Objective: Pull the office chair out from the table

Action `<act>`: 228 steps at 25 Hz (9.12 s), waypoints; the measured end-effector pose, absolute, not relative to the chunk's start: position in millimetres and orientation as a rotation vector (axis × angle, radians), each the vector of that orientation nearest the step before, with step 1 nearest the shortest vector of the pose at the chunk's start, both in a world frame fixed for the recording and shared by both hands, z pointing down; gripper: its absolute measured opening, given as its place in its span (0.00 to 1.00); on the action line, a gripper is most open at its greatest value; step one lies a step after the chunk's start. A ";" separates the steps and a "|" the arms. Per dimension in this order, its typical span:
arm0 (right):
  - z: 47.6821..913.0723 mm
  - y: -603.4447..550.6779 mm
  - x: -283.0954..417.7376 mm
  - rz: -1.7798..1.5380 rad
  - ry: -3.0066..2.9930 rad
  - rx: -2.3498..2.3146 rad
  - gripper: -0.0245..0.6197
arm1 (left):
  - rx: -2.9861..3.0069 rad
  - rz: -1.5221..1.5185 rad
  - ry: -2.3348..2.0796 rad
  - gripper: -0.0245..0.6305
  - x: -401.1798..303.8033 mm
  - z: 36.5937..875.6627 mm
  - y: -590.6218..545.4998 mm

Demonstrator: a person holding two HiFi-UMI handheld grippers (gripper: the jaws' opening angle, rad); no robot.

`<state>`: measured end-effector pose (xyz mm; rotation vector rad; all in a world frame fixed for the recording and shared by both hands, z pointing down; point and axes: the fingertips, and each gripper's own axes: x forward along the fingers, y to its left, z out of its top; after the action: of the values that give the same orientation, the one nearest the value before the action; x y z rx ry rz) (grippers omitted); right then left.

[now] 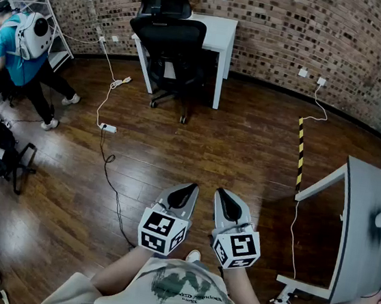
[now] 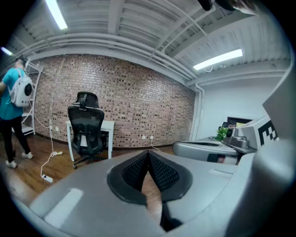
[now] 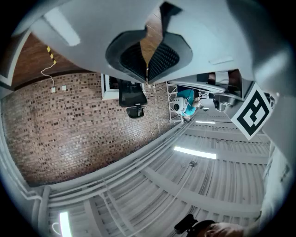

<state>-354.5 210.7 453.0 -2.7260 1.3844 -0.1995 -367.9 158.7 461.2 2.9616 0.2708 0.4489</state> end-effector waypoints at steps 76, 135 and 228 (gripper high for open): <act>432.4 138.4 263.6 -0.122 1.365 -2.842 0.04 | 2.933 0.335 0.340 0.06 255.0 435.2 74.3; 439.3 -275.0 445.2 -0.075 2.672 -2.050 0.37 | 2.756 0.109 -0.972 0.30 405.5 393.6 -322.7; 477.9 -333.2 153.6 -0.051 3.074 -1.445 0.25 | 2.742 0.234 -1.682 0.41 184.5 356.5 -375.5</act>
<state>153.6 -333.2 477.9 -1.4454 3.0745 -0.0507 184.5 -375.5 356.5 2.7421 -1.6821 0.2340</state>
